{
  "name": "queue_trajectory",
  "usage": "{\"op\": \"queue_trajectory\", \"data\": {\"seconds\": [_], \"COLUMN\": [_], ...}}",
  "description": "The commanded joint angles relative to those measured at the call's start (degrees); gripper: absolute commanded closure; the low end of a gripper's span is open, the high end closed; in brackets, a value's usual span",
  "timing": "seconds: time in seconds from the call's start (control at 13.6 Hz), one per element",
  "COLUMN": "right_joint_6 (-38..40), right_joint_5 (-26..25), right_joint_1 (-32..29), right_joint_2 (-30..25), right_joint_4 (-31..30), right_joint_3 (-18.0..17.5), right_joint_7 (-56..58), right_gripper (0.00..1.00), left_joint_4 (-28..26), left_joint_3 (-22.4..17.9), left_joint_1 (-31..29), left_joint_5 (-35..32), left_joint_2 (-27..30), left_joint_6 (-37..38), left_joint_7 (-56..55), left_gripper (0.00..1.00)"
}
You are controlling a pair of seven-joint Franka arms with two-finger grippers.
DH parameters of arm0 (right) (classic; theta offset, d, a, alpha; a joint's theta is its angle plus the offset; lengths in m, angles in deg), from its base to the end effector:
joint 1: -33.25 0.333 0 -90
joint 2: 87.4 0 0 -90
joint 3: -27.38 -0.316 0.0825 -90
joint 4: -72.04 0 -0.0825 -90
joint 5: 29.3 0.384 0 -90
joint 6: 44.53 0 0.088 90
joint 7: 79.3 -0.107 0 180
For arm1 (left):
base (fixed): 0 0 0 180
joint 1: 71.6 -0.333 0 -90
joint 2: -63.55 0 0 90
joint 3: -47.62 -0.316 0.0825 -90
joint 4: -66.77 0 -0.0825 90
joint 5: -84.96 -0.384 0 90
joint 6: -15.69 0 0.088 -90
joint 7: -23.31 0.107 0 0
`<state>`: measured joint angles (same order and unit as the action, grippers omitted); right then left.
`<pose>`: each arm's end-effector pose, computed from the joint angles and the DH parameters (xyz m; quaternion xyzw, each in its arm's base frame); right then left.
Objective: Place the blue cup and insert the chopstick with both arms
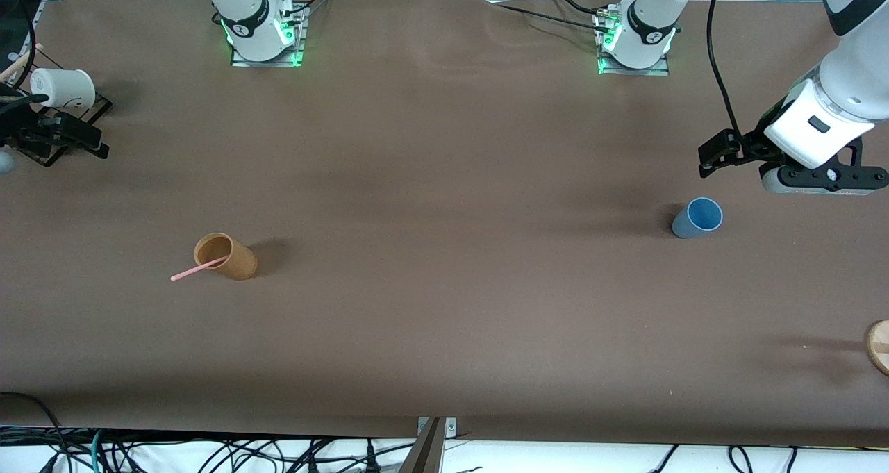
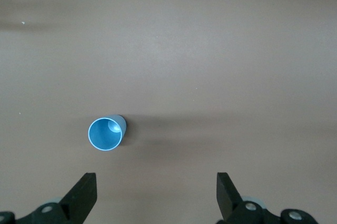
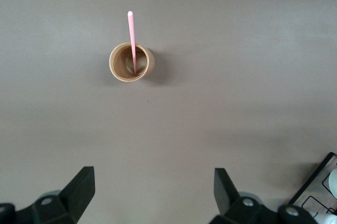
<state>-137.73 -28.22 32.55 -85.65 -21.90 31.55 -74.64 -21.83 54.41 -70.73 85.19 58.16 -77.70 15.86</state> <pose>0.5638 -0.0455 0.5797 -0.9997 0.0026 0.0209 0.0101 0.5825 -0.0756 0.5879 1.0000 -0.0015 -0.0059 0.0068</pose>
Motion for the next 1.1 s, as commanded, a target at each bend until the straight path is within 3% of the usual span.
{"op": "queue_trajectory", "data": {"seconds": [0.0,1.03], "right_joint_6": [2.0,1.1], "right_joint_5": [0.2,0.8], "right_joint_1": [0.4,0.5], "right_joint_2": [-0.4,2.7], "right_joint_4": [1.0,1.3], "right_joint_3": [0.3,0.7], "right_joint_7": [0.8,0.6], "right_gripper": [0.0,0.0], "left_joint_4": [1.4,1.4], "left_joint_3": [0.1,-0.1], "left_joint_1": [-0.4,-0.8], "left_joint_5": [1.3,1.3], "left_joint_2": [-0.5,-0.6], "left_joint_6": [0.9,0.9], "left_joint_7": [1.5,1.5], "left_gripper": [0.0,0.0]}}
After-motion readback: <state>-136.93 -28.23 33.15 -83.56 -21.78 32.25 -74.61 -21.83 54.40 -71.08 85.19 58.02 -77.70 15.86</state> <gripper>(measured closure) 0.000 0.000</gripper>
